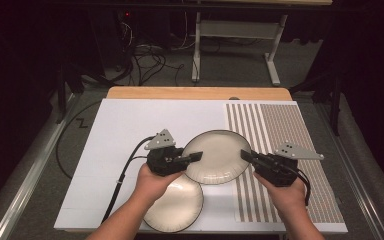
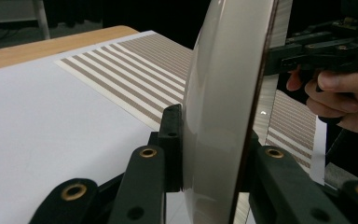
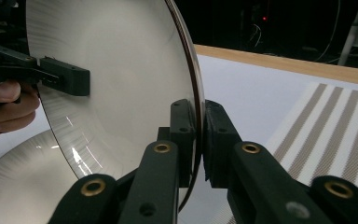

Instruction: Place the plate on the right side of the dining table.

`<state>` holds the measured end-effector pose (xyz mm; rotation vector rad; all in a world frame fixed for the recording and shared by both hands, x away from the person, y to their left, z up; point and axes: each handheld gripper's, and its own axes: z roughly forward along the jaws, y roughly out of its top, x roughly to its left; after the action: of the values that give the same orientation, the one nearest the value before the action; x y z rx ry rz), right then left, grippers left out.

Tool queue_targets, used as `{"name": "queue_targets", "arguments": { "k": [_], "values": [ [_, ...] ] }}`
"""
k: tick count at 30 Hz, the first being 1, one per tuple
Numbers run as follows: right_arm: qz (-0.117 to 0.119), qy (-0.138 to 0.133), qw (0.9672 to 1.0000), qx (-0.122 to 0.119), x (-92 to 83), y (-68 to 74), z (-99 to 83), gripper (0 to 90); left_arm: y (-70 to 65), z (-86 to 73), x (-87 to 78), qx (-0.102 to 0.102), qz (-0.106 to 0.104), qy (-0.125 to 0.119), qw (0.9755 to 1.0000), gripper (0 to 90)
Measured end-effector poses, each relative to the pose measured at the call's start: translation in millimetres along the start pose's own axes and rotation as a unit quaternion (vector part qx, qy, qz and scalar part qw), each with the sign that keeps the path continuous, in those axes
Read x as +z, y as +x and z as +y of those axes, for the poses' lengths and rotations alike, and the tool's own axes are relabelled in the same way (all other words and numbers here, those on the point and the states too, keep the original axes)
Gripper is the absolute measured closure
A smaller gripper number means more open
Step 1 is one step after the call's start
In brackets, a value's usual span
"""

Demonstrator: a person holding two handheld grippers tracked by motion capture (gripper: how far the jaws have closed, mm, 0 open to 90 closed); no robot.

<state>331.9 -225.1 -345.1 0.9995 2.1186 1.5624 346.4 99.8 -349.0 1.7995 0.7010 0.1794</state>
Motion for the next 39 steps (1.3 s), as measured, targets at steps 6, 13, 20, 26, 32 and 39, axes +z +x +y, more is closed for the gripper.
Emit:
{"name": "queue_targets", "arguments": {
  "k": [6,13,20,26,32,39],
  "values": [
    [-0.014,-0.001,0.9999,0.009,-10.7,-11.0,-9.1,86.4,-1.5,3.9,16.9,-0.003,-0.010,0.016,0.9998,73.0],
    [-0.026,-0.003,0.9994,0.023,-17.4,-22.6,-17.0,86.4,-2.1,9.2,37.7,-0.002,-0.016,0.033,0.9993,72.5],
    [-0.041,-0.003,0.9987,0.029,-26.9,-35.8,-24.9,86.4,-3.0,11.6,57.5,0.000,-0.024,0.046,0.9987,71.9],
    [-0.047,-0.010,0.9982,0.036,-35.5,-43.9,-29.3,86.7,-6.2,15.2,73.2,-0.003,-0.031,0.056,0.9979,71.5],
    [-0.059,-0.015,0.9972,0.043,-43.1,-51.9,-33.6,87.0,-6.4,17.8,88.6,-0.010,-0.040,0.064,0.9971,71.0],
    [-0.075,-0.018,0.9957,0.051,-52.2,-62.6,-38.2,86.9,-11.1,24.1,107.7,-0.006,-0.040,0.075,0.9963,70.1]
  ]
}}
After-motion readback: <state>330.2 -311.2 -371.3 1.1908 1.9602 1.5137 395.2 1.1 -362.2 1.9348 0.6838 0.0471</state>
